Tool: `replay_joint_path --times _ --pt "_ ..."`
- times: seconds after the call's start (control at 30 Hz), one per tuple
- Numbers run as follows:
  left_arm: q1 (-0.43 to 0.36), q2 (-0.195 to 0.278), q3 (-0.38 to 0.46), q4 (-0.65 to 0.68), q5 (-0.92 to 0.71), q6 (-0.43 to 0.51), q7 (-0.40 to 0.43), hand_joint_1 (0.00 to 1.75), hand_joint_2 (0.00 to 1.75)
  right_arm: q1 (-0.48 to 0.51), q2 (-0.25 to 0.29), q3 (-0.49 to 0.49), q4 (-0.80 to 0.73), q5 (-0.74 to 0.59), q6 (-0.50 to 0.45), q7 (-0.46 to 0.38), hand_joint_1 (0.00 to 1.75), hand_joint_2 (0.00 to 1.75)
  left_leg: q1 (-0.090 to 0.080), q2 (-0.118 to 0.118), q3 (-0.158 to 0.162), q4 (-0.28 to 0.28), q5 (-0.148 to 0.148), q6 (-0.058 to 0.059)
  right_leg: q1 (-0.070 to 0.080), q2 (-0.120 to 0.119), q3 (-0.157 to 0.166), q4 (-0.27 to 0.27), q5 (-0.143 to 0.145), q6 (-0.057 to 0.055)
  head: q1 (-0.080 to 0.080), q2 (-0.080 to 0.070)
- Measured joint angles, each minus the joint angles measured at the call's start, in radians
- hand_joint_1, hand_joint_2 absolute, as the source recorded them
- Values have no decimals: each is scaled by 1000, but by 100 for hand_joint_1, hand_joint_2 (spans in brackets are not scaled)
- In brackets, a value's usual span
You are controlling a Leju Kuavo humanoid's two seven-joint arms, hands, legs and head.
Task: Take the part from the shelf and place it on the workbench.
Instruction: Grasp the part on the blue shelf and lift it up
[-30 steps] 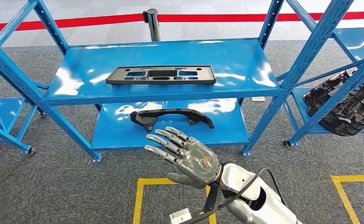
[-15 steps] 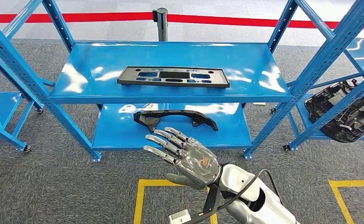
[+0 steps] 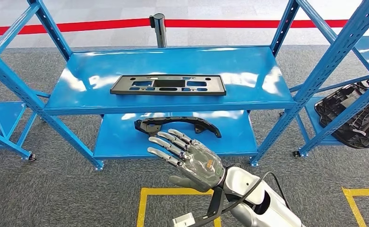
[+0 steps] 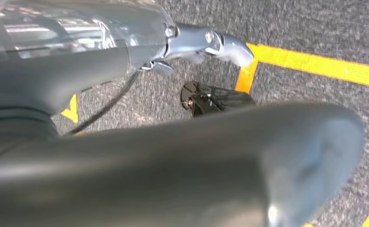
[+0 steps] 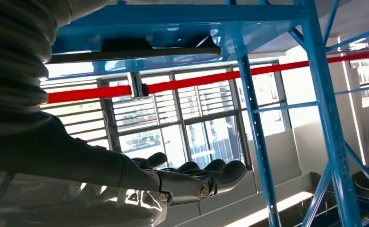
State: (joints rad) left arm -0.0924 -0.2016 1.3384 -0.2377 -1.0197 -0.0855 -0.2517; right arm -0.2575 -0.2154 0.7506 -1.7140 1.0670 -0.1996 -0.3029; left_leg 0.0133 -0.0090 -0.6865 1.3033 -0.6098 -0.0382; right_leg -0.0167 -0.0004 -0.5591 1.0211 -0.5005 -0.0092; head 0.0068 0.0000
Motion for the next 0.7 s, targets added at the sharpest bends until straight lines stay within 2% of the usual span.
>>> replay_joint_path --times 0.03,0.07,0.13,0.17,0.2,0.23,0.33,0.37,0.4,0.5,0.53,0.57,0.63,0.67,0.7 --pt "1 0 0 0 0 0 0 0 0 2 0 0 0 0 0 0 0 175 0 0 -20 16 12 0 0 1 9 0 -7 0 0 0" --pt "2 0 0 0 0 0 0 0 0 3 0 0 0 0 0 0 0 175 1 0 -21 -6 43 0 -1 1 20 0 -15 2 0 0" --pt "2 0 0 0 0 0 -1 0 0 3 0 0 0 0 0 0 0 175 1 2 16 -127 129 1 -2 2 43 0 -33 8 0 0" --pt "2 0 0 0 0 0 -1 0 0 2 0 0 0 0 0 0 0 175 0 3 38 -187 153 3 0 3 51 1 -43 13 0 0" --pt "2 0 0 0 0 0 -2 0 0 2 0 0 0 0 0 0 0 175 -1 4 53 -225 163 6 2 3 56 -1 -51 18 0 0" --pt "2 0 0 1 0 0 -2 0 0 2 0 0 0 -2 0 0 0 175 -3 4 60 -241 159 12 4 3 61 -1 -54 24 0 0" --pt "2 1 0 1 0 0 -2 0 0 2 0 -1 0 -11 1 0 0 175 -3 0 72 -248 142 33 4 3 70 10 -56 37 1 0" --pt "2 1 0 1 0 1 -2 0 0 1 0 -2 0 -15 2 0 0 175 -1 0 79 -250 138 39 4 3 59 34 -64 39 1 0" --pt "1 1 0 1 0 1 -2 0 0 1 0 -4 0 -19 2 -1 0 175 0 -1 87 -252 133 44 3 3 34 78 -80 41 1 0" --pt "1 1 0 1 -1 1 -2 0 0 5 0 -7 0 -32 4 -3 0 175 -1 -2 102 -254 117 51 3 3 -94 256 -139 44 1 0" --pt "2 1 0 1 -1 1 -2 0 0 8 0 -7 0 -35 5 -3 0 175 -1 -3 110 -254 110 51 4 3 -124 280 -135 44 1 0" --pt "3 1 0 1 -1 2 -2 0 0 9 0 -8 0 -38 6 -4 0 175 -1 -4 119 -254 103 50 4 3 -136 266 -110 43 1 0" --pt "3 1 0 1 -2 2 -2 0 0 10 0 -9 0 -45 9 -5 0 175 -1 -5 143 -255 86 46 7 2 -113 149 -12 37 1 0" --pt "3 1 0 1 -2 2 -1 0 0 11 1 -9 0 -49 10 -6 0 175 -2 -6 153 -256 79 42 10 2 -97 88 21 33 1 0" --pt "2 1 0 1 -2 2 -1 0 0 12 1 -10 0 -51 11 -7 0 175 -2 -6 159 -258 73 37 13 1 -85 46 38 29 2 0"
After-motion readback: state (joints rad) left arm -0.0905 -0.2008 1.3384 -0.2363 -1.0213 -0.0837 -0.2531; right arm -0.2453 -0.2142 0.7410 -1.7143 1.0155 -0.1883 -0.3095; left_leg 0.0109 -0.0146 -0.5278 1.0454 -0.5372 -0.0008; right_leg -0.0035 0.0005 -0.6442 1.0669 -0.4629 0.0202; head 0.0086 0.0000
